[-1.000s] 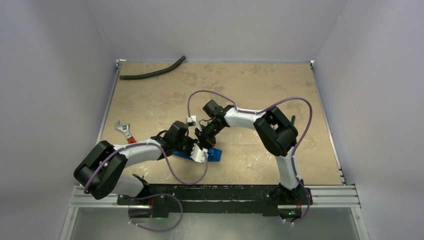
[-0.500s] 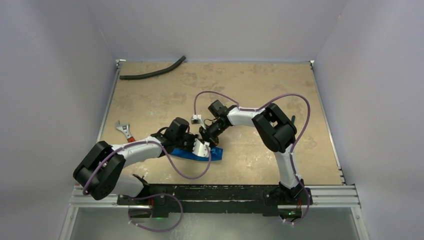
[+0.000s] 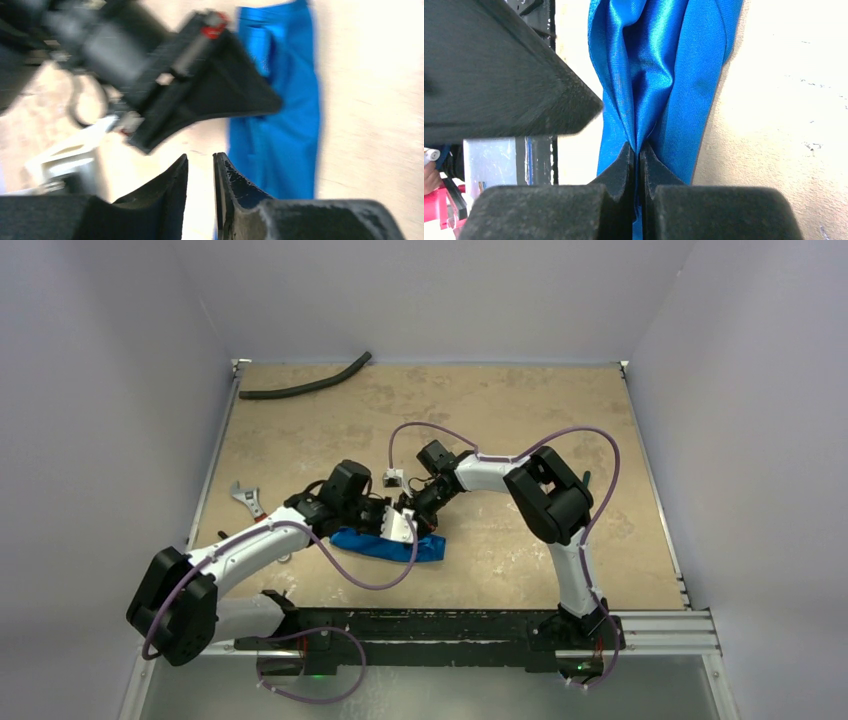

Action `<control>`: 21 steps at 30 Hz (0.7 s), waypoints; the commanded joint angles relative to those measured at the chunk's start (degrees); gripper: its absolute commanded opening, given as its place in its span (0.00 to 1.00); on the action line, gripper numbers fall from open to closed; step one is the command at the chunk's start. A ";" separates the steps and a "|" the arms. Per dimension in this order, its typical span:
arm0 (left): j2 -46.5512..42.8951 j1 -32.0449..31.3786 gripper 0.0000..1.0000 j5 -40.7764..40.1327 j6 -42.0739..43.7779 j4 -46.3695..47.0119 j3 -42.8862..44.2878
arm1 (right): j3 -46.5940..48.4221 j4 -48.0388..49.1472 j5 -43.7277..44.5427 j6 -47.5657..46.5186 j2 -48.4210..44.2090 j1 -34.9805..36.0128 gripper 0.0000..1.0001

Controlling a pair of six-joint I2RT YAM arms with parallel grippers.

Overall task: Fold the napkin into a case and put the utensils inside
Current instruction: Fold the 2/3-rectangle-folded napkin at the center of the board.

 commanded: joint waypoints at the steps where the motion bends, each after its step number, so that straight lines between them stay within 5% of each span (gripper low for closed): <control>1: 0.08 0.03 0.21 7.99 7.24 -14.41 1.03 | -0.95 -0.18 6.84 -1.03 1.84 -0.12 0.00; 7: -0.24 0.28 0.14 10.18 9.25 -17.44 1.33 | -1.15 -0.10 6.84 -0.84 1.83 -0.08 0.00; 21: 1.24 1.70 0.05 0.12 11.39 -10.19 -4.83 | -1.98 -0.10 6.89 -0.82 1.56 -0.09 0.00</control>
